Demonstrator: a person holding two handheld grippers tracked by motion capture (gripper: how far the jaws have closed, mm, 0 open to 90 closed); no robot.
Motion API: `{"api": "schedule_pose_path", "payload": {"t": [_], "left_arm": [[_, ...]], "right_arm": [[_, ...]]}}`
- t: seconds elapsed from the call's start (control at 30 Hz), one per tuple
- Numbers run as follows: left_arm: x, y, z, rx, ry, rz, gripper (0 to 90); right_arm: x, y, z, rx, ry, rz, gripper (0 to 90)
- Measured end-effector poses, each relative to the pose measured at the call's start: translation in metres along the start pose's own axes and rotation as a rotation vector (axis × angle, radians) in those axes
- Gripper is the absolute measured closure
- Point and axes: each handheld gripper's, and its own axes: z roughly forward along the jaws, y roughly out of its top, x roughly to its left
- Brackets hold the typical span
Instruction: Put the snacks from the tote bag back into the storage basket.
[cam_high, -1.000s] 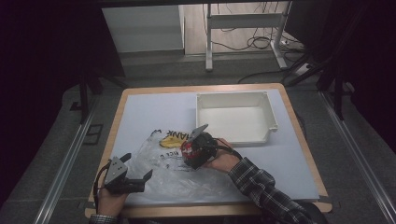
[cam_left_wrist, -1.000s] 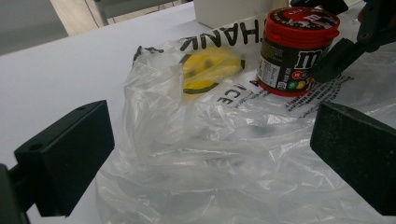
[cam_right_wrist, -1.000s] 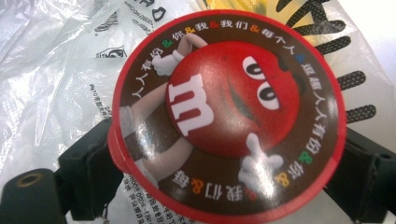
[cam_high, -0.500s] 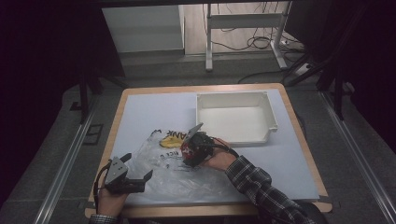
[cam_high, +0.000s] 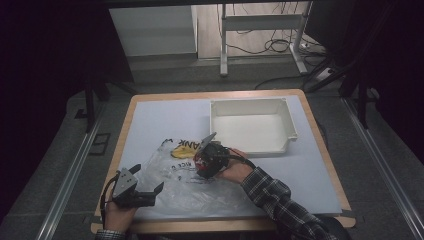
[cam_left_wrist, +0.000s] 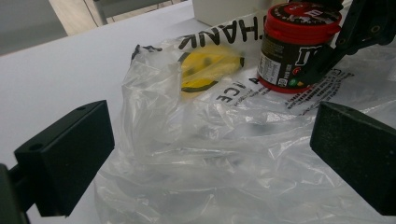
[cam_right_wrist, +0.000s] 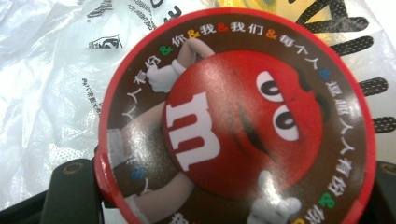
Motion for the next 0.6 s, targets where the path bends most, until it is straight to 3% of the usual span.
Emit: {"api": "schedule_pose_path", "payload": {"t": [0.6], "left_arm": [[0.000,0.000,0.000,0.001,0.001,0.001,0.0]], "right_arm": [[0.007,0.007,-0.024,-0.026,0.013,-0.078,25.5]]}}
